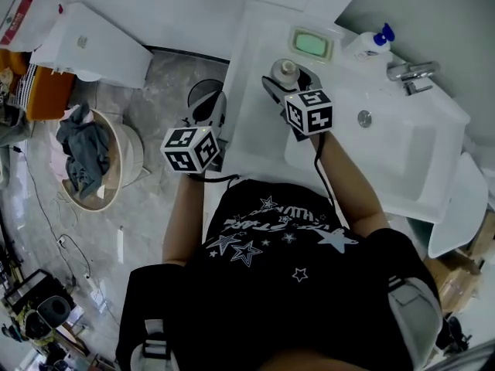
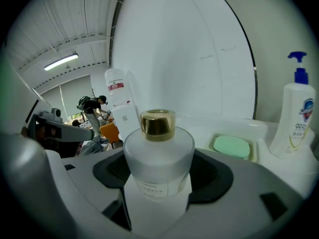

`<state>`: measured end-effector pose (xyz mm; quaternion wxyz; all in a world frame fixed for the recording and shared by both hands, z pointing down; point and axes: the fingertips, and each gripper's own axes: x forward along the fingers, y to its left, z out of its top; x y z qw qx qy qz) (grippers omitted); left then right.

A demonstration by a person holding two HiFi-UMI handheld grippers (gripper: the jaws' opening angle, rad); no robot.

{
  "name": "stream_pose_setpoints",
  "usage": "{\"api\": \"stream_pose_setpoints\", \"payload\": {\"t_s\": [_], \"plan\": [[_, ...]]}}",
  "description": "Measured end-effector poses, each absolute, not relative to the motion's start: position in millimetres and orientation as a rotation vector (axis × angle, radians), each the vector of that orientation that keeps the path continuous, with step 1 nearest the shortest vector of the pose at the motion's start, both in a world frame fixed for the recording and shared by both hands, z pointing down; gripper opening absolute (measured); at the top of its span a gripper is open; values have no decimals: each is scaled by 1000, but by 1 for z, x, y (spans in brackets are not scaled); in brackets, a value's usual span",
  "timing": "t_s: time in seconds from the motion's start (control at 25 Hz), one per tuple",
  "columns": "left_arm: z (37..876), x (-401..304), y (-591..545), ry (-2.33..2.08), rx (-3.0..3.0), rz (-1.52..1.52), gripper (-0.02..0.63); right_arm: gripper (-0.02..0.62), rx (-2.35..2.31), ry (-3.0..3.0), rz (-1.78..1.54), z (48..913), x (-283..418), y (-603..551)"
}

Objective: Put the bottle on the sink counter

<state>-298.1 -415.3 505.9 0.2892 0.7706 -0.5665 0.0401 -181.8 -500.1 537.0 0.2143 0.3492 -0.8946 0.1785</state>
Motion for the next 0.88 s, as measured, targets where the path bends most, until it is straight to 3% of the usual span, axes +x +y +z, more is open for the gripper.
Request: {"api": "stream_pose_setpoints", "payload": {"t_s": [0.88], "plan": [[537, -312, -456, -1453, 2024, 133, 6, 324, 886, -2446, 434, 582, -232, -548]]}}
